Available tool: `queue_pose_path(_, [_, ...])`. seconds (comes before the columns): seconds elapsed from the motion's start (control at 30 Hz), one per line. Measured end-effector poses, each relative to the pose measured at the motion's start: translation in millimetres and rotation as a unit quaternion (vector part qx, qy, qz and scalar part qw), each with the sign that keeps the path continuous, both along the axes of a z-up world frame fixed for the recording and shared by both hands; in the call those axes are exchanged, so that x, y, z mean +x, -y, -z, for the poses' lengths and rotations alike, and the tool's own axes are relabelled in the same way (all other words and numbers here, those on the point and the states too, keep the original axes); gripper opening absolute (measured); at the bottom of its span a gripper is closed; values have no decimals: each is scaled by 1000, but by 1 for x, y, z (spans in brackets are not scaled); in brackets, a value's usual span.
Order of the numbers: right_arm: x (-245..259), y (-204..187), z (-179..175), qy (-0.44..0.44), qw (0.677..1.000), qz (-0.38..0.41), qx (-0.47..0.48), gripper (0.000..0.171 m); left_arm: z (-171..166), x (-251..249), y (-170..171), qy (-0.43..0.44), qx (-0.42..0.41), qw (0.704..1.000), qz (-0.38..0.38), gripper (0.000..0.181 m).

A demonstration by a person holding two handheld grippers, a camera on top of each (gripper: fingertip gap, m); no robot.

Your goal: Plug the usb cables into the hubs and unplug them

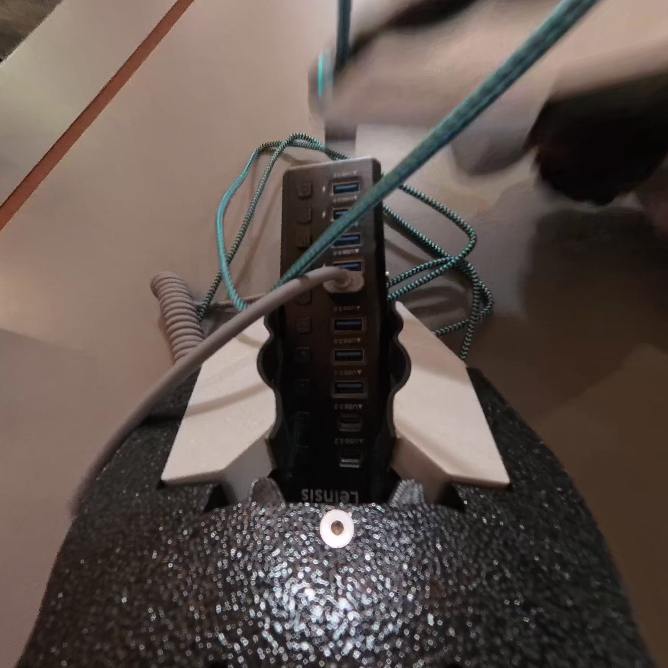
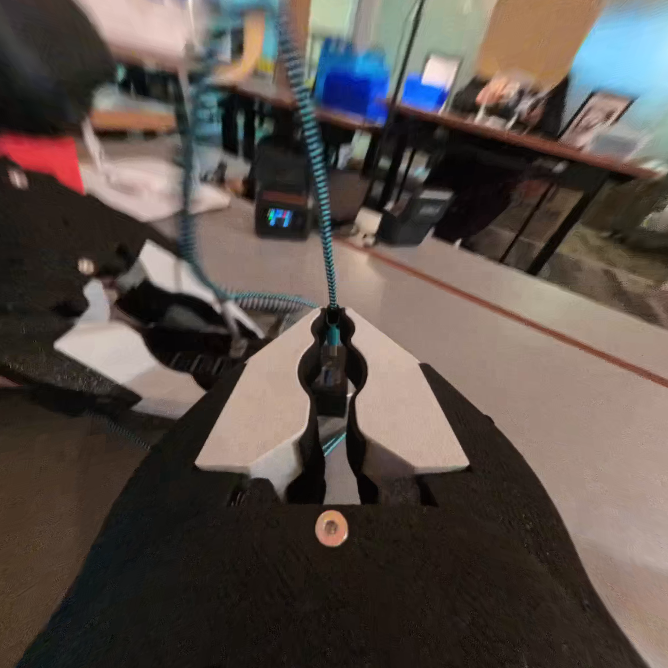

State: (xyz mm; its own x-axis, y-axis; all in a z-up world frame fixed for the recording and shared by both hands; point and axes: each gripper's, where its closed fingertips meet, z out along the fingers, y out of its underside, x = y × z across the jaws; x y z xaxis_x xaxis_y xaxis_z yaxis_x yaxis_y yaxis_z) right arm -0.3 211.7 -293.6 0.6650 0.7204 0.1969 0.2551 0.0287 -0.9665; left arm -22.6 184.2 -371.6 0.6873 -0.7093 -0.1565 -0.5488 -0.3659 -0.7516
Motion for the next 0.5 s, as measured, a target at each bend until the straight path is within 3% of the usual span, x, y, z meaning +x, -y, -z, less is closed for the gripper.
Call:
queue_pose_path(0.07, [26, -13, -21, -50, 998, 35, -4, 4, -1, -3, 3, -2, 11, 1000, -2, 64])
queue_pose_path(0.1, [34, -16, -12, -60, 997, 32, -37, 5, -1, -3, 4, 1, 16, 1000, -5, 64])
queue_pose_path(0.17, [42, -21, 14, -38, 994, 31, -96, 5, -1, -3, 4, 9, 13, 1000, -7, 60])
queue_pose_path(0.37, [56, -31, 48, 80, 983, 70, -149, 5, -2, -5, 5, -9, 26, 1000, 0, 59])
queue_pose_path(0.5, [59, -31, 59, 146, 974, 78, -151, 36, -4, -16, 8, -38, 33, 999, -3, 59])
